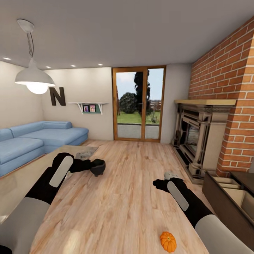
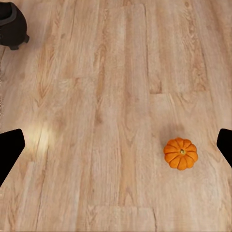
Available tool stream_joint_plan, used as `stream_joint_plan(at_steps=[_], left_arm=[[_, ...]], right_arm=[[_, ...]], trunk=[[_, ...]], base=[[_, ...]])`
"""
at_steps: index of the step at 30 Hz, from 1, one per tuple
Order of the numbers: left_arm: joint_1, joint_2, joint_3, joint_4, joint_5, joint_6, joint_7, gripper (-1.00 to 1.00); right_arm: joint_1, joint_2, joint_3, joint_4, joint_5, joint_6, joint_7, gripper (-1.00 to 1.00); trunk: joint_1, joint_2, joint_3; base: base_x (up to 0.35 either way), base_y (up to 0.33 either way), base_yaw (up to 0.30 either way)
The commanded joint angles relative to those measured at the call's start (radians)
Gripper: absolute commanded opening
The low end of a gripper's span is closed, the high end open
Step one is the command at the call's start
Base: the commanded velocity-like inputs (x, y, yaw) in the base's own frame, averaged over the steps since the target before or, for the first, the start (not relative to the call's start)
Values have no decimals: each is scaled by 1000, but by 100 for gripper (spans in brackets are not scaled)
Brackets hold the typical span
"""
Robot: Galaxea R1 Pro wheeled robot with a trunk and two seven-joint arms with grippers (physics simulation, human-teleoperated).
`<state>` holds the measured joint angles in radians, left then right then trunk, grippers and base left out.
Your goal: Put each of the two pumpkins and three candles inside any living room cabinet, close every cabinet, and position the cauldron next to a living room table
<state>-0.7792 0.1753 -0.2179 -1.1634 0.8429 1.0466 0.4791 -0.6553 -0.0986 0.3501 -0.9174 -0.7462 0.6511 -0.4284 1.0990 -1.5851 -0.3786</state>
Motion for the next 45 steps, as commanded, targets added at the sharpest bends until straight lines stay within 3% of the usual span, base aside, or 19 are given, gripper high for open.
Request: stream_joint_plan(at_steps=[1,45], left_arm=[[-1,1,-3,-1,11,1,10,100],[-1,0,-8,1,4,0,10,100]], right_arm=[[-1,-1,4,-1,-10,1,-10,100],[-1,-1,3,-1,-15,-1,-9,100]], trunk=[[0,-1,-3],[0,-1,-16]], base=[[231,242,0],[311,128,-29]])
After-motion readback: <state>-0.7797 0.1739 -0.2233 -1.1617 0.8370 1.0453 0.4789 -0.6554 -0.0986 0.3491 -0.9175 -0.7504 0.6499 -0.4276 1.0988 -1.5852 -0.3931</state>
